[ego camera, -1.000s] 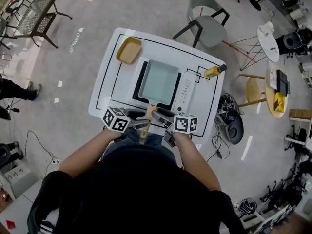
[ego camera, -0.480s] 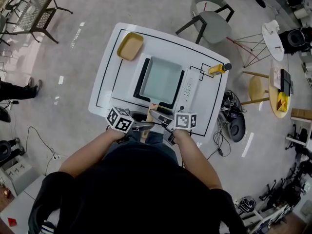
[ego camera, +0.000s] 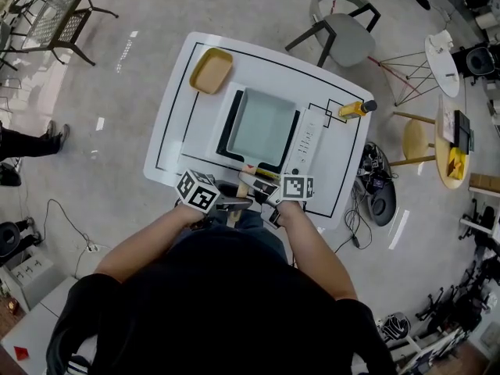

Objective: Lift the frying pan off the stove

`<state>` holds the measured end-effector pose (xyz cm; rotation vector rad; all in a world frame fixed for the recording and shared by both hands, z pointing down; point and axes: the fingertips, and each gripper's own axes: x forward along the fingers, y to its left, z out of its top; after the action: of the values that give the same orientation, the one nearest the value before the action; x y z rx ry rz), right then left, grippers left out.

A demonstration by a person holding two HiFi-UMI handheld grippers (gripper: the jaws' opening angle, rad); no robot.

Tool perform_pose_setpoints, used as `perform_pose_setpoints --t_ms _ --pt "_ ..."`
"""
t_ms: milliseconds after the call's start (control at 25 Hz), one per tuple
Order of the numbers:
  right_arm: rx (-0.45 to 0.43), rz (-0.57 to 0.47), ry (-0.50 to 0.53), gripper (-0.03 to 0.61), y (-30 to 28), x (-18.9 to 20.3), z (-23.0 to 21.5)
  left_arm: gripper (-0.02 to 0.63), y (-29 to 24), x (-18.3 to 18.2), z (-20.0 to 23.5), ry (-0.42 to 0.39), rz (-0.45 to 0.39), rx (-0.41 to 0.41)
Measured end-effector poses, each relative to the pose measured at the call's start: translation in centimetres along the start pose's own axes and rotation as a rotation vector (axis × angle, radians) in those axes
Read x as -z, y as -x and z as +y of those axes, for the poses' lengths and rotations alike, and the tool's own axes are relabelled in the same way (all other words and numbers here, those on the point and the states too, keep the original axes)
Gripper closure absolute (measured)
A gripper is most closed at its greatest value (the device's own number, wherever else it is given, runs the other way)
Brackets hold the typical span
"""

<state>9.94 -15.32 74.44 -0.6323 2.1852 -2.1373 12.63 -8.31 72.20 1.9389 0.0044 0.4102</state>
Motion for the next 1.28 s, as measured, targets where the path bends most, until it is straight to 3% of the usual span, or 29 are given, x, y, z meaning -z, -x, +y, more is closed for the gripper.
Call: perform_pose_setpoints --t_ms 640,920,1280 --pt "-0.141 -0.066 -0.139 0.410 0.0 -0.6 0.9 0.440 0.1 -0.3 -0.7 -0.018 0.034 0.027" --pt "-0.161 -0.075 -0.159 0.410 0.1 -0.6 1.7 0.436 0.5 -0.6 -1.4 -0.038 0.041 0.034" --pt "-0.164 -0.100 -0.113 0.412 1.0 -1.9 4.0 0.436 1.0 -2.2 -3.1 -0.099 0.041 0.038"
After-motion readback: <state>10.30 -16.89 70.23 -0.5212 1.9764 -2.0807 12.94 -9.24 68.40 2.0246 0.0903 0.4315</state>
